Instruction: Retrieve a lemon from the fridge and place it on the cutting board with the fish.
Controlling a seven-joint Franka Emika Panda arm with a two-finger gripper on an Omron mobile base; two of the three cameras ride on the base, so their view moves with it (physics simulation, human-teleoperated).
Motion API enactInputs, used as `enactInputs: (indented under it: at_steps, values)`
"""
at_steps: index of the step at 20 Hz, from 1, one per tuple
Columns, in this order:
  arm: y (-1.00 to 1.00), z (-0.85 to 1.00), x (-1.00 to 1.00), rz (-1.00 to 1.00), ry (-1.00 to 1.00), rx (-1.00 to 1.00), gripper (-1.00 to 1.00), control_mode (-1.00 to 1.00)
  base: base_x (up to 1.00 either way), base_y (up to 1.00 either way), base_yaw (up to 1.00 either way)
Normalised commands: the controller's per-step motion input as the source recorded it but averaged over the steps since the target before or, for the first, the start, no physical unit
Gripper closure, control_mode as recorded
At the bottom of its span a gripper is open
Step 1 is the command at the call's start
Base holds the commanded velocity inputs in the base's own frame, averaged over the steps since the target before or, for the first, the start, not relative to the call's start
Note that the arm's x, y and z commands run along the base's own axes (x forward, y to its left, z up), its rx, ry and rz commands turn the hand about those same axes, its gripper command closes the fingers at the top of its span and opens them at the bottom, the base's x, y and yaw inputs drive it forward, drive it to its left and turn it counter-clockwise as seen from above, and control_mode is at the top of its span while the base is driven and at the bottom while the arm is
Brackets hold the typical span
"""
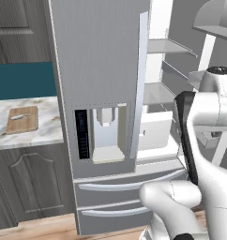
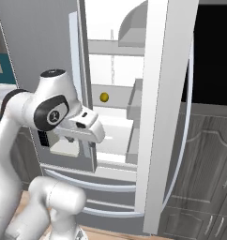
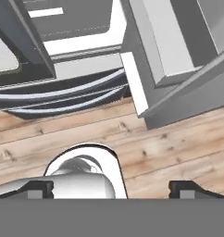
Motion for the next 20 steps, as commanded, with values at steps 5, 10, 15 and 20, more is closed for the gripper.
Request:
enactInputs:
  at_steps: [5,10,15,20]
  values:
    - [0.49,0.07,0.57,0.38,-0.40,-0.03,-1.00,-1.00,0.00,0.00,0.00]
    - [0.81,0.42,0.60,0.00,-0.12,-0.01,-1.00,-1.00,0.00,0.00,0.00]
    - [0.43,0.14,0.41,-0.20,-0.16,0.02,-1.00,-1.00,0.00,0.00,0.00]
    - [0.12,0.04,0.71,-0.09,-0.16,0.08,-1.00,-1.00,0.00,0.00,0.00]
